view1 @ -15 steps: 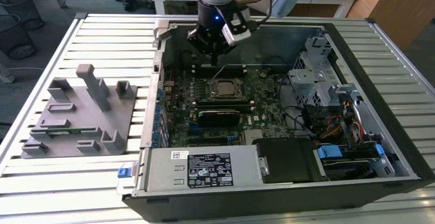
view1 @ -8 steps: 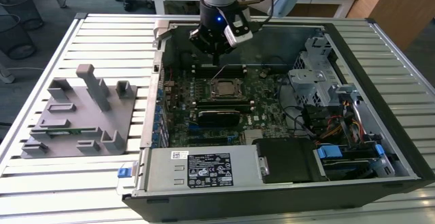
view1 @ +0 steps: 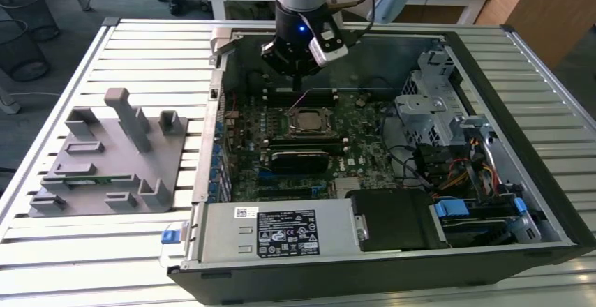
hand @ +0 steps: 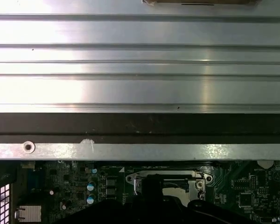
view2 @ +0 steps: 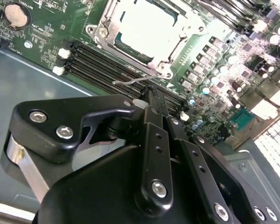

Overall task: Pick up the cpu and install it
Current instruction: 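Install the first cpu locking lever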

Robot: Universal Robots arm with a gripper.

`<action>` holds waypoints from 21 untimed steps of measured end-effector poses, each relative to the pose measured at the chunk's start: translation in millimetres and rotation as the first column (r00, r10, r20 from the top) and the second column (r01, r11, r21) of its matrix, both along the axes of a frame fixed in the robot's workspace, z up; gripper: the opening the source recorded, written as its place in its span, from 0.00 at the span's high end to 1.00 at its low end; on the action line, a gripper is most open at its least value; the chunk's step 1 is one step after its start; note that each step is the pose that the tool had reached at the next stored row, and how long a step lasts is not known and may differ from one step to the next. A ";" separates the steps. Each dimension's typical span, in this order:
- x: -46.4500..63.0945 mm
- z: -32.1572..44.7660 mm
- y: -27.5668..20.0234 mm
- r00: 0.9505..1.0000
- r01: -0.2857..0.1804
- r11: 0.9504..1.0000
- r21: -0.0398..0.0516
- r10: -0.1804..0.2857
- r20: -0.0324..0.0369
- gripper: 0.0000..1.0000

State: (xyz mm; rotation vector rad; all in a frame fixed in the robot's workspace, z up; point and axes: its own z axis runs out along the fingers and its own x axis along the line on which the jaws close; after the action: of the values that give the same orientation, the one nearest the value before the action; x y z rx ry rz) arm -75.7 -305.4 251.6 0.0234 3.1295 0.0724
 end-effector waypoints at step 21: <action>6.9 -4.4 0.4 1.000 0.000 1.000 -0.001 0.000 0.000 0.89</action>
State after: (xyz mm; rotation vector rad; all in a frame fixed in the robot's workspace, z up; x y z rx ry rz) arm -68.8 -305.1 247.1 0.0230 3.1295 0.0712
